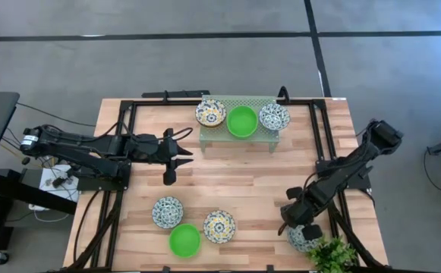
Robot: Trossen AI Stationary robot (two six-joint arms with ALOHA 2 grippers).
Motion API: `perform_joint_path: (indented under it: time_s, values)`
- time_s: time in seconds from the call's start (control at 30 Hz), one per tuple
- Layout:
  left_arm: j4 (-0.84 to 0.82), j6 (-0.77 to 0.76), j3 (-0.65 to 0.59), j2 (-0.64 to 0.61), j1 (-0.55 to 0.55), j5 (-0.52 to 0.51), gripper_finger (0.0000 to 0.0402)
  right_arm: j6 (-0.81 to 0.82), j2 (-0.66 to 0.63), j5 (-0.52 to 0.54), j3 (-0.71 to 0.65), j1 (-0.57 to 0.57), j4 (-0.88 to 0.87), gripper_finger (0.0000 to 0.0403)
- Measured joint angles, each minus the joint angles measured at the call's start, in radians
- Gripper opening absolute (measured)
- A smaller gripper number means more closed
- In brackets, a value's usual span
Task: Pick & Place Mini bowls
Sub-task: Stack the right light blue bowl on the light blue bowl on the shelf
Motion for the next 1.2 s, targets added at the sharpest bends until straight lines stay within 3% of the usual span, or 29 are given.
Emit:
perform_joint_path:
  time_s: [0.3, 0.67, 0.9, 1.2]
  values:
    - [0.006, 0.000, 0.000, 0.000, 0.000, 0.000, 0.0097, 0.037, -0.091, 0.057, 0.020, -0.099, -0.025, 0.0007]
    - [0.006, 0.000, 0.000, 0.000, 0.000, 0.000, 0.0097, 0.114, -0.268, 0.086, 0.159, -0.420, -0.193, 0.0004]
    - [0.006, 0.000, 0.000, 0.000, 0.000, 0.000, 0.0097, -0.069, -0.363, 0.099, 0.294, -0.623, -0.273, 0.0003]
    - [0.006, 0.000, 0.000, 0.000, 0.000, 0.000, 0.0097, -0.190, -0.393, 0.418, 0.453, -0.887, -0.313, 0.0004]
